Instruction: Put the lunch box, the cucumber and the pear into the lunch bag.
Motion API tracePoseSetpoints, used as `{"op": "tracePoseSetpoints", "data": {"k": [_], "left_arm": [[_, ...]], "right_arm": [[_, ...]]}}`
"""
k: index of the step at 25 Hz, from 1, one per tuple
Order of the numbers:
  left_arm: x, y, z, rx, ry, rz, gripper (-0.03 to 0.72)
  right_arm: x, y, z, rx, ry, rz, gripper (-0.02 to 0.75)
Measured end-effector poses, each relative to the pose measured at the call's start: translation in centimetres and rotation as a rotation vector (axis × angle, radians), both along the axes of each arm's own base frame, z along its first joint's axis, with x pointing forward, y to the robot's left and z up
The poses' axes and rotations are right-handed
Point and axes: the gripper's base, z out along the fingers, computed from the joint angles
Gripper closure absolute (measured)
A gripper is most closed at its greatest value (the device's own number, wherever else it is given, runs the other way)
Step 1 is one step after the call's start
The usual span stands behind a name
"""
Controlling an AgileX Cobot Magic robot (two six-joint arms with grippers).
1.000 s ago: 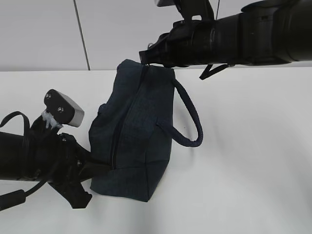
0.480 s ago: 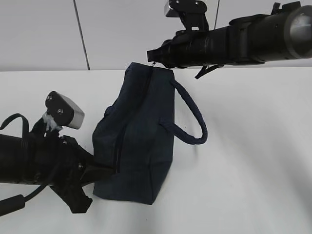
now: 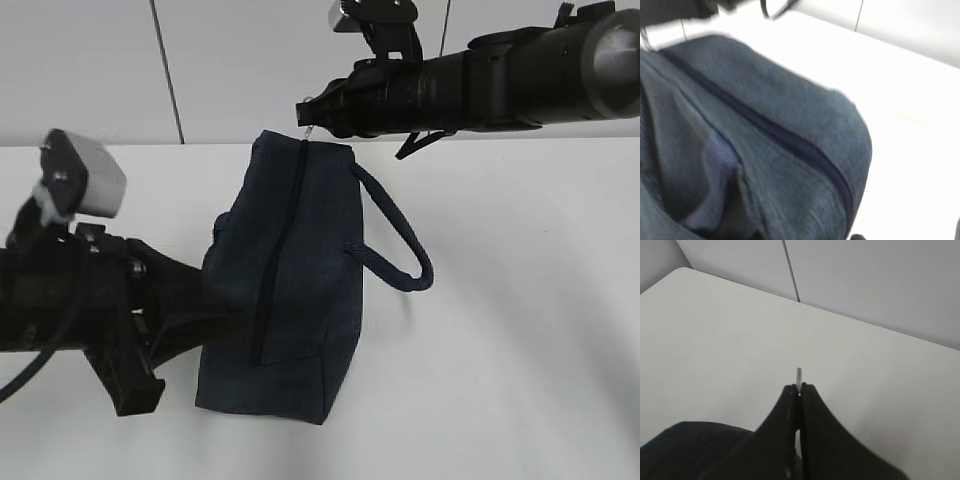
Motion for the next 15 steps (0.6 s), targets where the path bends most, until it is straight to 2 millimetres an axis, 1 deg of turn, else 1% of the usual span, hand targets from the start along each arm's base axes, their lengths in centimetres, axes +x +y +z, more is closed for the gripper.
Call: {"op": "tracePoseSetpoints", "data": {"k": [2,4,6,7,10,12,14,15], "left_arm": [[-0.3,0.5,1.5,-0.025,-0.032,0.05,0.372],[0.1,1.1,2.9,-0.043,-0.035,0.175,0.363],[1.2,1.8,4.3,-0.049,-0.045,0.323,0.359],[1.7,2.0,4.9,-0.059,-0.049,0.37,0.358],[3.2,1.3,6.6,-0.118,-0.051,0.391,0.357],[4.5,0.6,7.3,-0.163,-0.016,0.414,0.356],[6.1,-0.1,7.5,-0.195,0.024,0.438,0.355],[6.8,-0.4,7.2,-0.206,0.055,0.453,0.355]], "right_arm": [[0.0,0.0,0.0,0.0,0.0,0.0,0.732],[0.0,0.0,0.0,0.0,0.0,0.0,0.732],[0.0,0.0,0.0,-0.001,-0.001,0.002,0.732],[0.0,0.0,0.0,-0.001,-0.001,0.002,0.732],[0.0,0.0,0.0,0.0,-0.001,0.004,0.732],[0.0,0.0,0.0,-0.001,-0.002,0.005,0.732],[0.0,0.0,0.0,-0.001,-0.002,0.005,0.732],[0.0,0.0,0.0,-0.001,-0.002,0.005,0.732]]}}
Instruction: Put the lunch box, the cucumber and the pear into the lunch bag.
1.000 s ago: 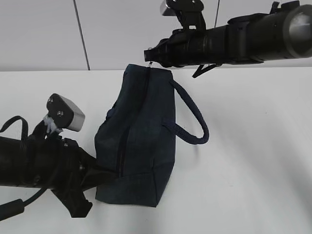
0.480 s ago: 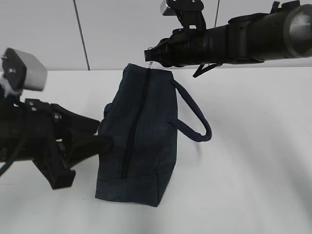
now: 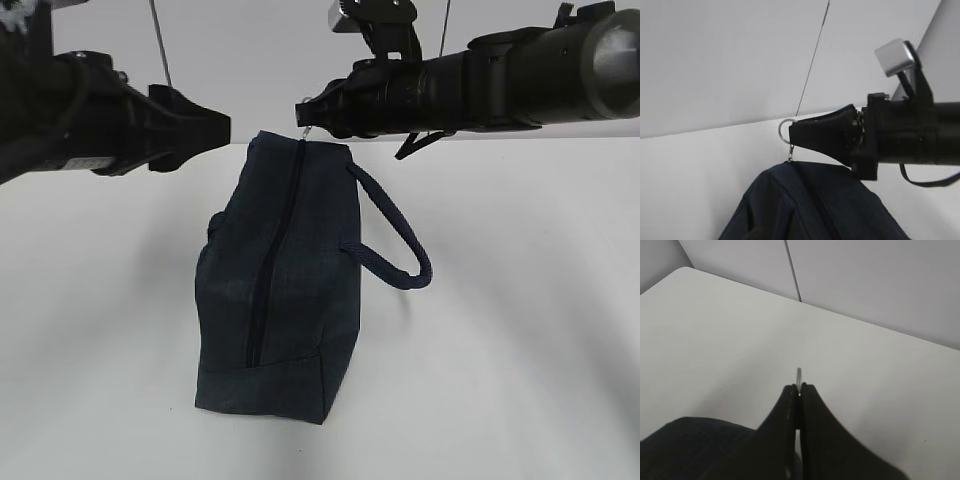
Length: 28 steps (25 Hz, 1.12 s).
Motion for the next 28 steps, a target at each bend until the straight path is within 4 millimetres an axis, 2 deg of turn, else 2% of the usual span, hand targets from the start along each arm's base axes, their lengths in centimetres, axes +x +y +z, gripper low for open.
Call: {"op": "tracePoseSetpoints", "data": {"k": [3,7,13,20,22,26,28], "left_arm": [[1.9,-1.0,-0.7,-0.024,0.049,0.007,0.355],[3.2,-1.6,-2.1,-0.018,0.09,0.006,0.355],[3.9,-1.7,-3.5,0.016,0.125,0.037,0.355],[4.1,-2.3,-4.8,0.0,0.167,-0.013,0.363],[4.1,-2.4,-4.9,-0.002,0.173,-0.019,0.403],[4.0,-2.6,-4.8,-0.015,0.174,-0.039,0.619],[4.1,-2.6,-4.9,-0.015,0.178,-0.042,0.68]], "right_arm": [[0.0,0.0,0.0,0.001,0.0,0.002,0.732],[0.0,0.0,0.0,0.002,0.0,0.003,0.732],[0.0,0.0,0.0,0.003,0.0,0.005,0.732],[0.0,0.0,0.0,0.003,0.0,0.005,0.732],[0.0,0.1,0.0,0.004,0.0,0.007,0.732],[0.0,0.1,0.0,0.004,0.0,0.007,0.732],[0.0,0.1,0.0,0.004,0.0,0.007,0.732]]}}
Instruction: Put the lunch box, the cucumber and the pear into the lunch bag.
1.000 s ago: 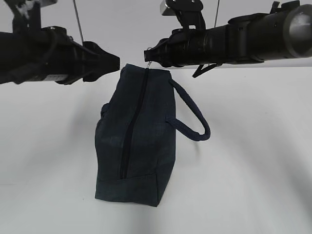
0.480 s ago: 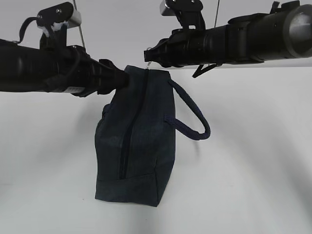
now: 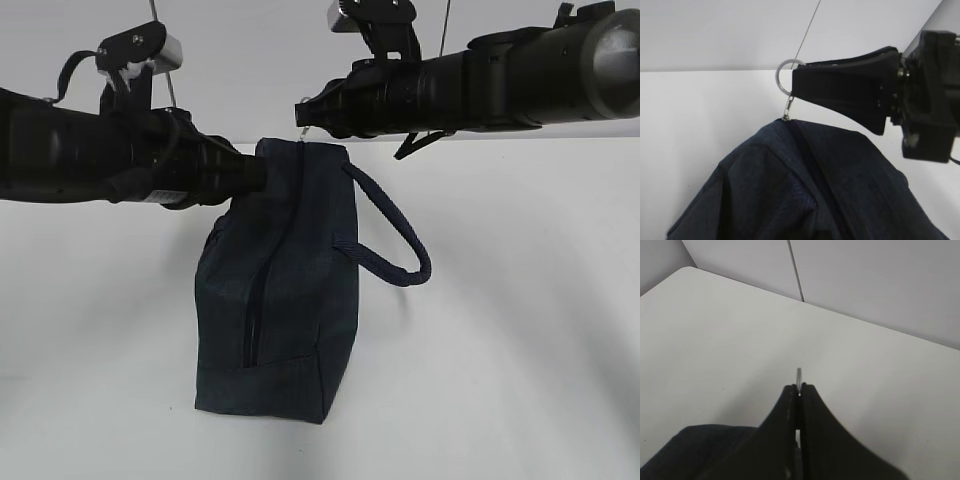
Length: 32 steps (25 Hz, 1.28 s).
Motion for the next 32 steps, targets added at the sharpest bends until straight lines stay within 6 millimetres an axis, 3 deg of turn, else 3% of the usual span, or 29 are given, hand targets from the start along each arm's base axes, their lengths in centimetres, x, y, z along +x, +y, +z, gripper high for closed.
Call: {"op": "tracePoseSetpoints", "data": {"k": [7,13,26,32], "left_arm": [[-0.1,-0.1,0.1,-0.009,-0.002,-0.01,0.697],[-0.5,0.2,1.6,-0.021,-0.041,-0.003,0.697],[-2.1,1.4,5.4,-0.037,-0.155,0.037,0.7],[-2.3,1.7,6.0,-0.033,-0.175,0.051,0.701]], "right_arm": [[0.1,-0.1,0.0,-0.006,0.003,-0.018,0.732],[0.7,0.0,0.5,0.017,-0.004,-0.036,0.732],[1.7,-0.2,-1.8,0.027,0.067,-0.09,0.732],[1.9,-0.3,-2.6,0.039,0.095,-0.104,0.732]]}}
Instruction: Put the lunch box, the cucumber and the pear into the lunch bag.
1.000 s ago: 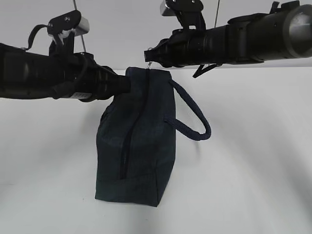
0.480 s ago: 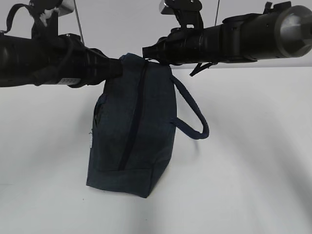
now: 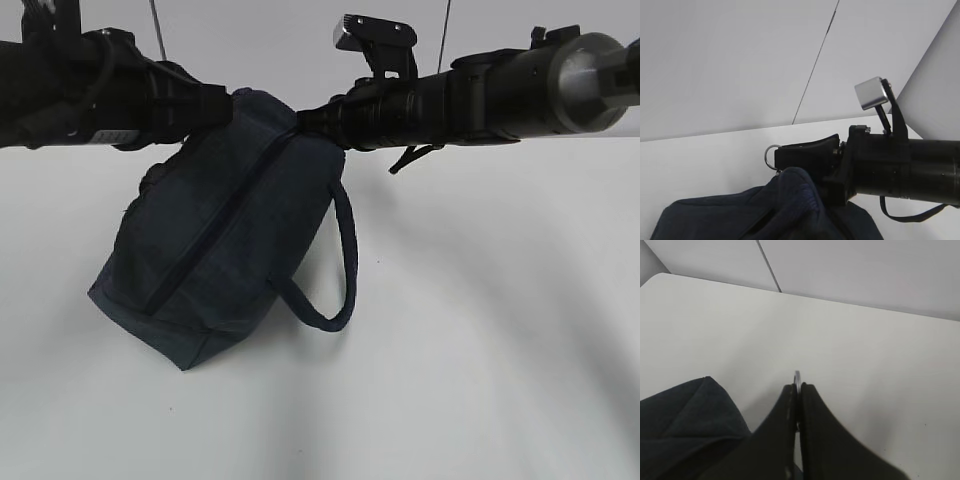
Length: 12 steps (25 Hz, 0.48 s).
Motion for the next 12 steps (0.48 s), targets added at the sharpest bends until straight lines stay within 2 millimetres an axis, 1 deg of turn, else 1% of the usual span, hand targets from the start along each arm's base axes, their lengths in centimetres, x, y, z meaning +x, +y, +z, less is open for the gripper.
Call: {"op": "tracePoseSetpoints", "data": {"k": [5,6,7,8,9,10,12], "left_arm": [[0.08,0.12,-0.04,-0.007,0.012,0.022,0.701],[0.13,0.18,-0.06,-0.008,0.015,0.032,0.697],[0.14,0.2,-0.06,-0.009,0.017,0.036,0.68],[0.16,0.19,-0.01,-0.02,0.022,0.04,0.656],[0.17,0.17,0.16,-0.025,0.019,0.04,0.615],[0.22,0.15,0.13,-0.025,0.02,0.04,0.564],[0.51,-0.04,-0.47,-0.02,0.038,0.036,0.468]], "right_arm": [[0.02,-0.05,0.0,0.003,0.002,-0.003,0.73],[0.02,-0.05,0.0,0.003,0.002,-0.003,0.717],[0.05,-0.11,0.0,0.003,0.002,-0.004,0.681],[0.11,-0.26,-0.01,0.001,0.002,-0.01,0.622],[0.26,-0.61,-0.04,-0.005,0.003,-0.025,0.559],[0.31,-0.73,-0.05,-0.007,0.003,-0.03,0.472],[0.23,-0.92,0.77,-0.007,-0.015,-0.034,0.307]]}}
